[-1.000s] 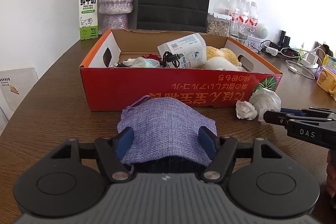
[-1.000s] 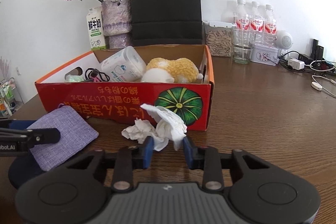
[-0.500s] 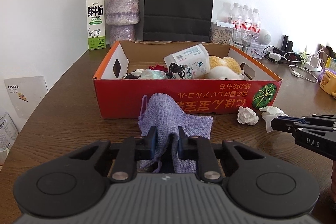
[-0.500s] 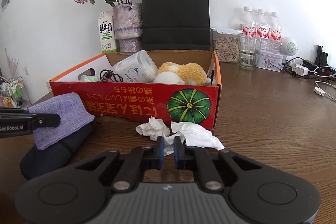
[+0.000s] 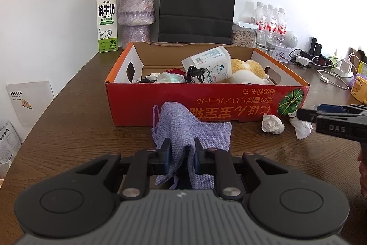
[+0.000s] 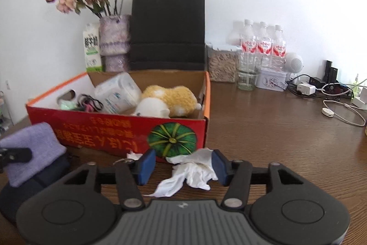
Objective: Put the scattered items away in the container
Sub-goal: 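Grasp the purple pouch with the left gripper while the right gripper grasps a white tissue, then carry the purple pouch and white tissue over the box with both grippers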
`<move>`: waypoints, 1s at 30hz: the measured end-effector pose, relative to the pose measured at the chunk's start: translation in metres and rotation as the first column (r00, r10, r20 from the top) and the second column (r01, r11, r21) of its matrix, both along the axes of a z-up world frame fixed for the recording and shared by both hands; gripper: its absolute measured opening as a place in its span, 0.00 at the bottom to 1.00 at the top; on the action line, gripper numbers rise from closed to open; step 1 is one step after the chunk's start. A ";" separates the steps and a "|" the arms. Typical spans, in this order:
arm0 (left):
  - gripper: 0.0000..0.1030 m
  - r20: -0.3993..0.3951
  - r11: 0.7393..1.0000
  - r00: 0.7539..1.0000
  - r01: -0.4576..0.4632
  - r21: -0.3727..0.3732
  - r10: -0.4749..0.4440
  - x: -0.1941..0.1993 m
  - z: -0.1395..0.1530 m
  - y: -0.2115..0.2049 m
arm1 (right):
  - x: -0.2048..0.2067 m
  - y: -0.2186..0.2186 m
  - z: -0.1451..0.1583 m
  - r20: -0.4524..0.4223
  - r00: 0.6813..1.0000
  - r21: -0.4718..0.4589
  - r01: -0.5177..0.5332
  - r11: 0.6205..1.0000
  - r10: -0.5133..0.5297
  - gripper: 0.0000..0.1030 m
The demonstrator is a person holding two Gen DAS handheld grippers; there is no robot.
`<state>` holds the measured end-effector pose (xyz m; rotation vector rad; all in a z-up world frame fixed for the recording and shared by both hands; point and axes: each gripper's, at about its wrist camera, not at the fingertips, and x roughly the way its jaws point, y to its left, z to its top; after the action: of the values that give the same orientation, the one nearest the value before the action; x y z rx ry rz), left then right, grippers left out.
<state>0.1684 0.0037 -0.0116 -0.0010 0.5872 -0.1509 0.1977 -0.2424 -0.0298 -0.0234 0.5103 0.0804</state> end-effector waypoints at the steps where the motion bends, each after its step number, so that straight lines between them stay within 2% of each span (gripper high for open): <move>1: 0.18 0.001 1.000 1.000 -0.001 0.001 0.001 0.000 0.000 0.000 | 0.005 0.000 -0.003 -0.024 1.000 -0.015 0.011 1.000 -0.011 0.62; 3: 0.18 0.002 1.000 1.000 -0.002 -0.001 0.002 0.000 0.000 0.000 | 0.014 -0.002 -0.009 -0.057 0.998 -0.015 0.020 1.000 -0.021 0.61; 5: 0.18 0.003 1.000 1.000 -0.004 -0.004 0.004 -0.001 -0.001 0.000 | 0.020 -0.005 -0.014 -0.091 0.996 0.012 0.009 1.000 -0.008 0.55; 6: 0.18 0.001 1.000 1.000 -0.008 -0.007 0.008 0.000 -0.001 0.000 | 0.021 -0.007 -0.015 -0.106 0.994 0.031 -0.001 1.000 0.005 0.38; 7: 0.18 0.000 1.000 1.000 -0.011 -0.007 0.011 0.000 -0.001 0.000 | 0.021 -0.008 -0.016 -0.115 0.993 0.052 -0.016 0.999 0.022 0.13; 16: 0.18 0.011 1.000 1.000 -0.010 -0.006 0.010 -0.004 0.001 0.000 | -0.009 -0.002 -0.007 -0.034 0.997 0.062 -0.068 0.996 0.070 0.13; 19: 0.13 0.031 1.000 1.000 -0.007 -0.004 0.007 -0.007 0.006 0.001 | -0.018 0.000 0.001 -0.007 0.996 0.069 -0.088 0.994 0.088 0.13; 23: 0.09 0.078 1.000 0.997 0.005 -0.011 -0.004 -0.013 0.017 0.003 | -0.025 0.006 0.017 0.044 0.993 0.075 -0.112 0.991 0.109 0.13; 30: 0.08 0.191 1.000 0.982 0.013 -0.022 -0.009 -0.019 0.047 0.003 | -0.021 0.017 0.042 0.117 0.983 0.075 -0.148 0.986 0.139 0.13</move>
<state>0.1495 0.0069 0.0359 -0.0058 0.3939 -0.1663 0.1771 -0.2254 0.0120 0.0173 0.3924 0.2407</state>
